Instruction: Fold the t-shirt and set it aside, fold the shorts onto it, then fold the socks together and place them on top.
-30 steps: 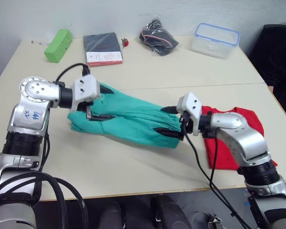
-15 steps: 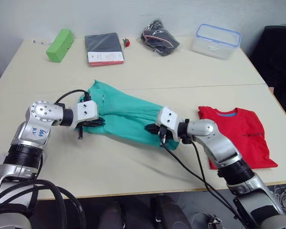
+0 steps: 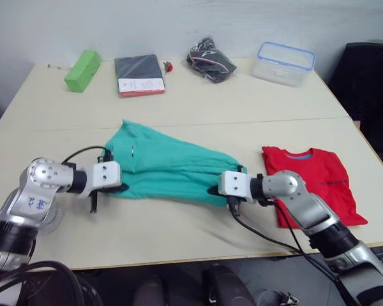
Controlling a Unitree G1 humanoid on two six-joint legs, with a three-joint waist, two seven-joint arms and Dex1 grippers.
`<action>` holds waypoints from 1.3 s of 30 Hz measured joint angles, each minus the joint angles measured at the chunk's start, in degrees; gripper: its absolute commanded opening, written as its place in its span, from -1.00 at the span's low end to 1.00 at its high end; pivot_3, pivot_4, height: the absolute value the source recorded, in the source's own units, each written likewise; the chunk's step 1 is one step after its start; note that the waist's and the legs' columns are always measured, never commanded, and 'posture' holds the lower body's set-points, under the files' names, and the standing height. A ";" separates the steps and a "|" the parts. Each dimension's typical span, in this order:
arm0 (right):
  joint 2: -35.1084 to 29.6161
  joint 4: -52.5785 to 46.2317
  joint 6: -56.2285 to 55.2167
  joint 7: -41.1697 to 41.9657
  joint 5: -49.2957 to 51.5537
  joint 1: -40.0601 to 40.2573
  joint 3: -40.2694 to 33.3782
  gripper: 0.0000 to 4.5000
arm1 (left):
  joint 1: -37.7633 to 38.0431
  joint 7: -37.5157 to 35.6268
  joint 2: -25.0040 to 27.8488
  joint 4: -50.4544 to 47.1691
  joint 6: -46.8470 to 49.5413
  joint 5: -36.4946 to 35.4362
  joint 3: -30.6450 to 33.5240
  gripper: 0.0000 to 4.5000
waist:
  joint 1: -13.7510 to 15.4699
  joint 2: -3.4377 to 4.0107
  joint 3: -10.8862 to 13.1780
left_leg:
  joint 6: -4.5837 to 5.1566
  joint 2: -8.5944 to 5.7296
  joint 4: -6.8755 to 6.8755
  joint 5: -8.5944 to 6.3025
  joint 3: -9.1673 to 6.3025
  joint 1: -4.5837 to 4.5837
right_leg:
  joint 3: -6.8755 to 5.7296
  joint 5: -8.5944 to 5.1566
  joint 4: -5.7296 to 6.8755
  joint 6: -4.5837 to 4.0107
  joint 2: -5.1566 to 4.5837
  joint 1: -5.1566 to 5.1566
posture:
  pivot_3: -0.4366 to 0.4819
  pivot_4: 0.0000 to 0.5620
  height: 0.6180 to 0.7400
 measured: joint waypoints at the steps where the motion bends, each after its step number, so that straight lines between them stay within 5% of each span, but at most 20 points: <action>1: -0.09 0.00 0.31 0.24 0.43 0.45 -0.48 -1.00 | 0.88 0.68 -0.10 -0.79 1.01 -0.27 0.45 -1.00 | 0.03 -0.02 -0.01 | 0.04 0.00 -0.03 -0.03 0.00 0.13 | 0.00 0.00 -0.04 0.00 0.01 0.13 | -0.05 -0.47 1.00; 10: 0.39 -0.36 -1.97 1.93 4.46 3.27 -4.64 -0.93 | 1.62 3.97 -0.78 -2.20 4.88 -1.83 2.32 -0.92 | 0.21 -0.04 -0.02 | -0.04 0.01 -0.01 -0.08 -0.01 -0.10 | 0.00 0.00 -0.11 0.00 0.04 -0.05 | -0.05 -0.47 1.00; 17: -2.43 -6.19 -3.16 2.51 7.66 6.78 -9.67 0.03 | 0.52 3.52 -1.60 -7.26 3.54 -7.25 7.45 -0.06 | 0.29 -0.10 0.03 | -0.09 0.03 -0.03 -0.12 -0.01 -0.36 | 0.00 0.00 -0.17 0.01 0.05 -0.33 | -0.05 -0.47 1.00; 21: -7.00 -12.66 -4.88 4.31 8.70 12.62 -12.33 0.67 | 5.70 -1.25 5.66 -13.77 4.22 -8.64 8.52 0.49 | -0.14 -0.10 0.06 | -0.09 0.04 -0.08 -0.14 0.01 -0.37 | 0.04 0.00 -0.31 0.01 0.07 -0.31 | -0.05 -0.47 1.00; 30: -5.86 -7.85 -13.20 -0.37 -1.80 13.31 -9.28 0.67 | 7.06 5.12 6.20 -4.19 -7.86 3.18 5.27 0.49 | 0.27 -0.09 0.10 | -0.03 0.04 -0.06 -0.13 0.03 -0.18 | 0.06 0.00 -0.38 0.01 0.14 -0.07 | -0.05 -0.47 1.00; 34: -4.12 -4.06 -16.35 -3.08 -5.51 9.90 -7.62 0.26 | 2.97 8.77 3.61 0.82 -12.18 6.07 3.46 0.22 | 0.35 -0.10 0.10 | -0.05 0.04 -0.05 -0.12 0.04 -0.16 | 0.06 0.01 -0.35 0.01 0.11 -0.07 | -0.05 -0.47 1.00; 39: -3.40 -1.11 -19.73 -3.51 -6.90 8.75 -6.32 -0.49 | 2.15 8.96 2.97 3.05 -14.26 7.18 2.41 -0.46 | 0.33 -0.08 0.10 | -0.05 0.05 -0.05 -0.11 0.04 -0.09 | 0.06 0.01 -0.30 0.01 0.09 0.00 | -0.05 -0.47 1.00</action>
